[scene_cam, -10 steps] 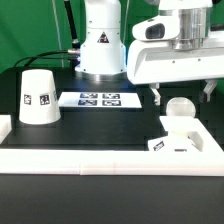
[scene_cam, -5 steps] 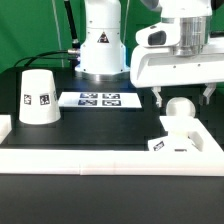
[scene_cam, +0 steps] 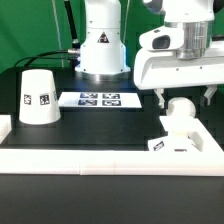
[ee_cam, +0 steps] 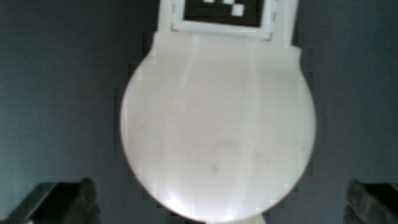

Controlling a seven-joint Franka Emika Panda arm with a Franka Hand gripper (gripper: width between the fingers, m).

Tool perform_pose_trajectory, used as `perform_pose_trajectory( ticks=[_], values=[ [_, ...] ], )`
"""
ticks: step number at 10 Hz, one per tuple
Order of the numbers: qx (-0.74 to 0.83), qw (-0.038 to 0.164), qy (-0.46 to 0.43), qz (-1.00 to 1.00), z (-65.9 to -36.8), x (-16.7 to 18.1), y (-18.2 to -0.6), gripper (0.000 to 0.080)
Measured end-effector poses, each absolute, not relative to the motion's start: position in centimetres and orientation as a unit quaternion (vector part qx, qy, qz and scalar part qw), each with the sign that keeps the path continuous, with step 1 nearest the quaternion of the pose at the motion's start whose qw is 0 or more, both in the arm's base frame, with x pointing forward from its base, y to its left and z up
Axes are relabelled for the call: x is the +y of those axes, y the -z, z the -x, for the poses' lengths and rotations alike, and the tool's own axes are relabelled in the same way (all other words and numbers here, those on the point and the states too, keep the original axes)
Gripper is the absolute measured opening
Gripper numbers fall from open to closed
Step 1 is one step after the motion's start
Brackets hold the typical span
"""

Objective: Assemble lamp

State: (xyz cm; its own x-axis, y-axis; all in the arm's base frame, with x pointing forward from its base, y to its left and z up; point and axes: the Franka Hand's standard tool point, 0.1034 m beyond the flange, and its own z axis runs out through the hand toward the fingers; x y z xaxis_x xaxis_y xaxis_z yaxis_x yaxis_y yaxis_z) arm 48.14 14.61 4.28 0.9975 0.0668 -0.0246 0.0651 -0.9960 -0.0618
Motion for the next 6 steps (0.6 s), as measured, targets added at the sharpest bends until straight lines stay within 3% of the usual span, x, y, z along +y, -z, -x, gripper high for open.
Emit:
perform_pose_trajectory(
  ticks=[2,6],
  values=[
    [-0.033,0.028,-0.037,0.998,-47.71,14.54,-4.15,0.0698],
    [-0.034,0.015,-0.178,0.983,-47.27,14.63,-4.09,0.0698]
  ],
)
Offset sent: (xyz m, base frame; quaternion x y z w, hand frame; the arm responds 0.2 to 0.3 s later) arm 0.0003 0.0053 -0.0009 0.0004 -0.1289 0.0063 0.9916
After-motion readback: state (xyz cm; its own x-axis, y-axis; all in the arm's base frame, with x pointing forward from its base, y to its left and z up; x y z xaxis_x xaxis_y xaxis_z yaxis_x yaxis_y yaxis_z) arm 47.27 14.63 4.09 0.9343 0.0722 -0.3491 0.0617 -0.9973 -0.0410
